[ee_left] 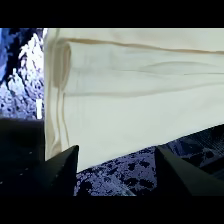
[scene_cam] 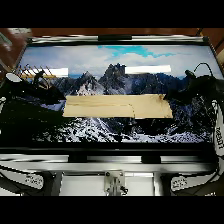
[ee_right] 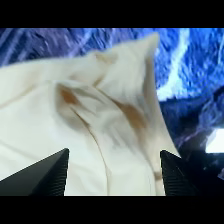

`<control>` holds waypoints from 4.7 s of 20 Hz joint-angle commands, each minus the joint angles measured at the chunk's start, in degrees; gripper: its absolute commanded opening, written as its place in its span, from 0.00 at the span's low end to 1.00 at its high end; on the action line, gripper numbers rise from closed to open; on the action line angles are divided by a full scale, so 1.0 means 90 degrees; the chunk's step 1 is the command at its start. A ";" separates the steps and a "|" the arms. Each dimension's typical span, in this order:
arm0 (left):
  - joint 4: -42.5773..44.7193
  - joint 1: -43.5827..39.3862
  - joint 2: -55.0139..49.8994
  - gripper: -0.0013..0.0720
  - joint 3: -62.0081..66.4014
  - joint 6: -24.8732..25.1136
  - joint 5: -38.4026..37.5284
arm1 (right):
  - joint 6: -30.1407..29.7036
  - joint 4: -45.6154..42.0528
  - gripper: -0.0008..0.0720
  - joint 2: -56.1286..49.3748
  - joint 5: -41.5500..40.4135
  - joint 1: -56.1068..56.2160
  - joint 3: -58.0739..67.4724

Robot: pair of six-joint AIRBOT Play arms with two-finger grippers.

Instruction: Fold the shirts.

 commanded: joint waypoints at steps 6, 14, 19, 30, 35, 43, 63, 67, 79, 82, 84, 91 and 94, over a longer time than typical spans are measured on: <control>-0.0005 -0.0430 0.0512 0.79 0.0039 0.0544 -0.0109 | 0.0469 -0.0503 0.94 -0.0675 0.0056 0.0483 0.0010; -0.0117 -0.1450 0.0668 0.79 0.0267 0.0631 0.0425 | 0.1069 -0.0624 0.09 -0.0447 -0.0070 0.0877 0.0010; -0.0692 -0.2669 0.0491 0.10 0.0260 0.0573 0.1360 | 0.0947 -0.0119 0.09 0.1110 -0.0163 0.0874 0.0010; -0.2526 -0.5214 -0.0933 0.06 0.0277 -0.0250 0.3801 | 0.1428 0.0410 0.09 0.4216 -0.2040 0.0877 0.0010; -0.3293 -0.5989 -0.1518 0.06 0.0940 -0.0260 0.4228 | 0.1700 0.0974 0.09 0.4811 -0.2050 0.0877 0.0010; -0.1916 -0.4809 -0.0886 0.06 0.1239 -0.0432 0.2990 | 0.1702 0.1056 0.09 0.4612 -0.1489 0.0923 0.0010; 0.0748 -0.0789 0.4318 0.06 0.0981 -0.1180 0.1297 | 0.1804 0.2642 0.81 -0.0376 0.3752 0.5316 0.0010; 0.0797 -0.0789 0.4318 0.06 0.0597 -0.1156 0.1319 | 0.1472 0.1090 0.81 0.0206 0.1438 0.4391 0.0010; 0.0818 -0.0789 0.4320 0.06 0.0571 -0.1156 0.1326 | 0.1253 0.1195 0.86 -0.0029 -0.0240 0.2108 -0.1173; 0.0818 -0.0789 0.4320 0.06 0.0571 -0.1156 0.1333 | 0.0712 0.2426 0.86 -0.0435 0.0051 0.2108 -0.1173; 0.0818 -0.0789 0.4318 0.06 0.0571 -0.1158 0.1394 | 0.0350 0.2892 0.40 -0.0556 0.0221 0.2108 -0.1166; 0.0651 -0.0799 0.4320 0.06 0.0571 -0.1443 0.1571 | -0.1314 0.2917 0.09 -0.0559 0.3041 0.1870 0.0605; 0.0527 -0.0908 0.4320 0.06 0.0571 -0.1491 0.1600 | -0.1205 0.2909 0.09 -0.0571 0.5248 0.1622 0.1314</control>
